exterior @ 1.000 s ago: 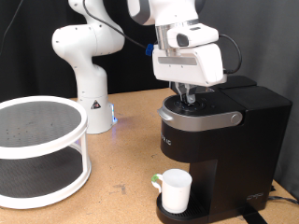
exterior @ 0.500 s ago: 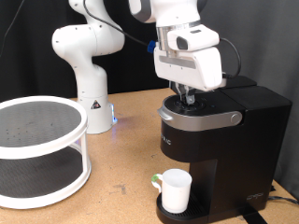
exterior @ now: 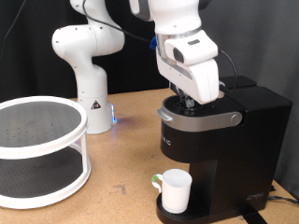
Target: Make a cup of coffee with the keurig machine
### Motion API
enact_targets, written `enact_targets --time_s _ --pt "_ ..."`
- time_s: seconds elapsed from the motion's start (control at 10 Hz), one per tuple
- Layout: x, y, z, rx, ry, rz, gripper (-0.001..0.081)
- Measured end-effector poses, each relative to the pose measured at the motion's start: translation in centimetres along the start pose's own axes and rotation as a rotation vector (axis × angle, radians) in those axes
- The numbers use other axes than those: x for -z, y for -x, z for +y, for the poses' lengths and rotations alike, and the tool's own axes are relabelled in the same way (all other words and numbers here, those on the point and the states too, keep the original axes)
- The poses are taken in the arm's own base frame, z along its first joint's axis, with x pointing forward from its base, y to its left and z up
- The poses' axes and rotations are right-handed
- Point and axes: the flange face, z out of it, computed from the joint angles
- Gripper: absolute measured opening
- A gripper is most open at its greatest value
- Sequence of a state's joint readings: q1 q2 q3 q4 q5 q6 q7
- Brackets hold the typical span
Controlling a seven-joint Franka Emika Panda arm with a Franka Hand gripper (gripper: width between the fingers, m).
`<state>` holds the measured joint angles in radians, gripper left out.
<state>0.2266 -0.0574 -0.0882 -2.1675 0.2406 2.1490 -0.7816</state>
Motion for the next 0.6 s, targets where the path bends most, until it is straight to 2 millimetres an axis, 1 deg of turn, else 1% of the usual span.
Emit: enact_targets --time_s 0.2,0.6 --pt "0.0 -0.4 0.7 -0.007 -0.067 -0.036 0.0000" --pt "-0.1 -0.7 1.4 0.055 -0.165 -0.100 0.0000"
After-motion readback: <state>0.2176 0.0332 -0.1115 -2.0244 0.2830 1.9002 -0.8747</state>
